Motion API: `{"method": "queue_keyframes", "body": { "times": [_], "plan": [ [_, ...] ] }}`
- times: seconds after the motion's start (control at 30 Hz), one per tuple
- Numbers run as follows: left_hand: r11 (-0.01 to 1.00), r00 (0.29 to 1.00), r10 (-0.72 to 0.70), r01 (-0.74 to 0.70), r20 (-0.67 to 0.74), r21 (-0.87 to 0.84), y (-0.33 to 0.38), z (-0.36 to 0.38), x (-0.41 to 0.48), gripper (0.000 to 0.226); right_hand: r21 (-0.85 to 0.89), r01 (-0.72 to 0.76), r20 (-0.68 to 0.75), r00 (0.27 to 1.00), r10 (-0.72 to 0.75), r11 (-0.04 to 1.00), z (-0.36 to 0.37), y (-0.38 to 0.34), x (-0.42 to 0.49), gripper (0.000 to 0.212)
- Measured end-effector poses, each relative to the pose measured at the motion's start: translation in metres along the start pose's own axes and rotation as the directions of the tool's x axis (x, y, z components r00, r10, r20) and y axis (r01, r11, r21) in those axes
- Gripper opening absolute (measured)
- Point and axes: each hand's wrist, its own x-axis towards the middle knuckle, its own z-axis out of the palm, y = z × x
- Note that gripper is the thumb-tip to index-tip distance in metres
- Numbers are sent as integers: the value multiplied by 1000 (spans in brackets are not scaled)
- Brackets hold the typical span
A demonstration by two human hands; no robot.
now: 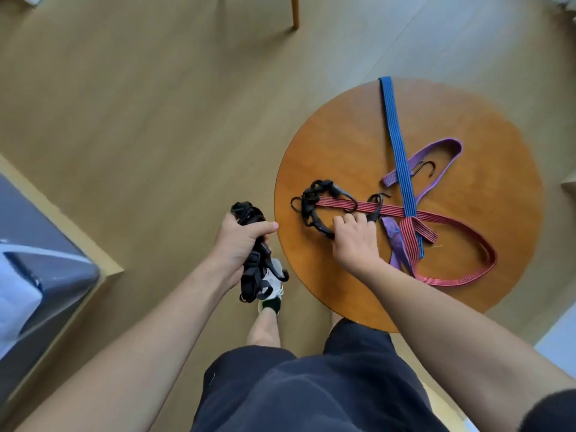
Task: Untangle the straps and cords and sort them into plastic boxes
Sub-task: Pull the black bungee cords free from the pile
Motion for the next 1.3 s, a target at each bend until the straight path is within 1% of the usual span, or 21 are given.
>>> {"method": "queue_keyframes", "body": {
  "times": [0.07,0.13,0.2,0.27,0.3,0.33,0.4,0.47,0.53,0.57,0.63,0.67,0.73,0.8,0.87,0.93,1.0,1.07,1.1,1.17,1.3],
  "plan": [
    [1000,1000,23,-23,-10,3,1,2,-2,59,-30,0,89,996,2,1000,-4,5,2,16],
    [998,998,59,-59,-13,11,7,5,-8,60,18,10,118,993,-12,1000,-18,12,-1,21],
    [994,996,94,-94,8,48,18,10,-17,60,126,0,22,1000,-3,992,-44,19,-8,26],
    [987,989,134,-139,59,83,32,15,-24,56,281,19,-82,997,5,959,-76,22,-17,21],
    [981,982,163,-171,90,89,40,18,-29,52,407,33,-114,993,15,913,-95,23,-23,12],
    [974,974,194,-206,116,94,50,20,-35,48,546,46,-118,993,23,836,-114,23,-30,3],
    [950,949,268,-290,168,118,75,26,-50,45,752,55,-128,990,64,657,-154,26,-45,9],
    [904,901,354,-398,251,156,102,30,-67,42,864,93,-147,986,72,494,-191,28,-65,9],
    [827,817,449,-533,361,180,130,32,-86,41,940,168,-183,983,23,296,-222,28,-91,6],
    [771,759,496,-608,422,188,144,33,-95,42,954,204,-209,978,-1,218,-235,27,-105,4],
    [647,618,555,-742,558,178,170,37,-114,47,957,263,-259,965,-48,119,-258,24,-131,7],
    [577,525,556,-802,645,155,182,39,-128,50,950,297,-293,954,-57,91,-269,19,-147,9],
    [457,362,498,-882,788,117,201,45,-154,56,929,359,-356,933,-49,91,-288,8,-179,16],
    [328,216,412,-942,885,78,209,53,-178,56,903,404,-411,911,20,150,-302,-4,-212,24],
    [239,121,367,-970,922,32,207,62,-197,52,877,423,-458,879,131,226,-304,-13,-244,33],
    [245,70,382,-969,922,-28,197,71,-214,50,868,420,-487,824,289,265,-294,-18,-275,39],
    [342,50,351,-936,935,-78,183,79,-232,47,877,422,-480,732,484,231,-273,-23,-306,46],
    [474,36,274,-875,961,-102,166,87,-254,46,871,467,-451,638,624,152,-246,-29,-336,46],
    [528,23,222,-843,975,-101,157,91,-267,47,863,492,-437,607,664,118,-232,-33,-351,45],
    [582,-23,111,-809,994,-84,133,98,-296,49,855,510,-422,570,705,99,-207,-42,-379,44],
    [594,-135,-93,-803,987,-54,76,102,-352,46,839,521,-466,543,698,155,-164,-65,-434,33]
  ]
}}
